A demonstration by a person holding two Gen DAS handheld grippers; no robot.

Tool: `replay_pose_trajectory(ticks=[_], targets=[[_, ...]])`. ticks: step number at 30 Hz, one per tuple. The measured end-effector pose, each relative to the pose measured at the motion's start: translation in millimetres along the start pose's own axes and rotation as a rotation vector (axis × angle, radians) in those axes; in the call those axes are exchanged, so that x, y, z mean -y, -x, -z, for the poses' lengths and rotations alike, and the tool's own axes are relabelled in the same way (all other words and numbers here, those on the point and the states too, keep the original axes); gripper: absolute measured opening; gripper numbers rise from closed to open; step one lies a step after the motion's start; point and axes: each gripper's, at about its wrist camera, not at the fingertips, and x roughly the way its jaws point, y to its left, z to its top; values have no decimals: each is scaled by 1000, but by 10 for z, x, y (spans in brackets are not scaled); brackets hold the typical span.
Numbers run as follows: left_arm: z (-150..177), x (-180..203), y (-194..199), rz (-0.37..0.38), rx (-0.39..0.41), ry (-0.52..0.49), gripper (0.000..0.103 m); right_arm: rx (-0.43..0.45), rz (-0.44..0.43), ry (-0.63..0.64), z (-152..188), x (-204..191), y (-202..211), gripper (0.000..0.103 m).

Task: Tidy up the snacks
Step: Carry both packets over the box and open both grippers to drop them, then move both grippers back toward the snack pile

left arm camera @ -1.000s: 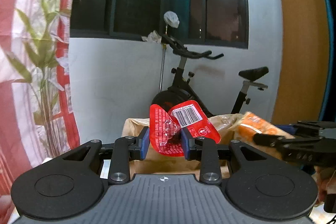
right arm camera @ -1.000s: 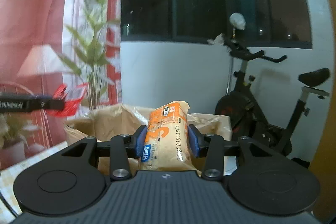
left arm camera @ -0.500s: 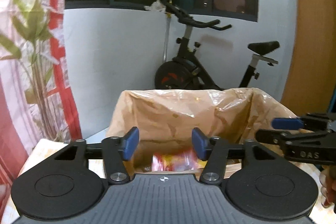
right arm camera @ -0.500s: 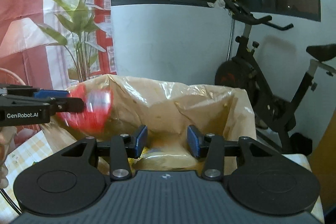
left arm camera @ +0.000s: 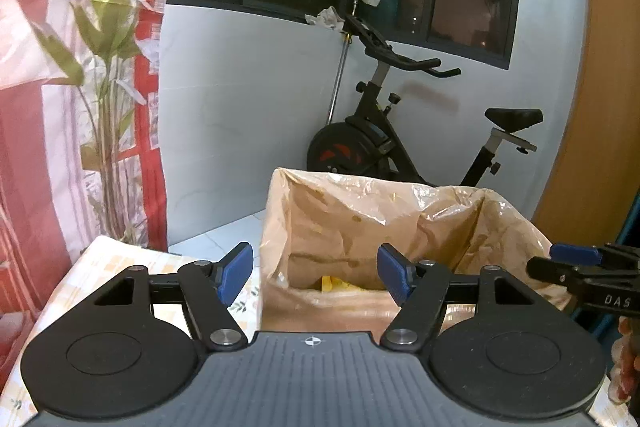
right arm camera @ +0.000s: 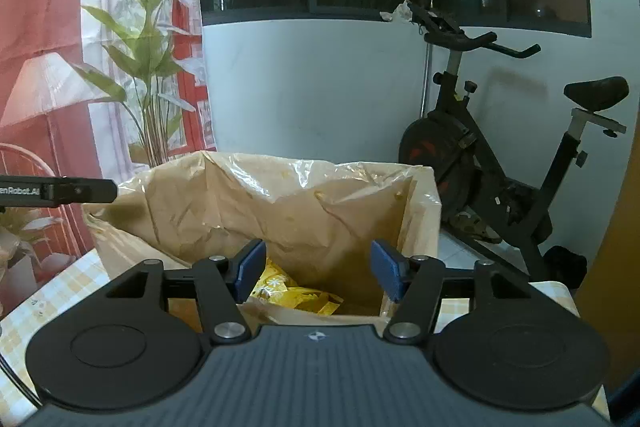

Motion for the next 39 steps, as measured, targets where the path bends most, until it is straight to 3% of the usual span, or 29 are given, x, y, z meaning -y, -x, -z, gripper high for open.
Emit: replay_pose_trajectory(ticks=[14, 27, 32, 39], targets=[[392, -378, 569, -54, -2, 7, 71, 58, -10, 8, 214, -5, 481, 62], [929, -647, 622, -89, -50, 159, 70, 35, 56, -18, 651, 345, 612, 62], [1057, -653, 593, -108, -72, 198, 70, -34, 39, 42, 892, 404, 543, 62], [1235, -615, 613, -141, -112, 208, 70, -223, 3, 178, 1387, 501, 212, 66]])
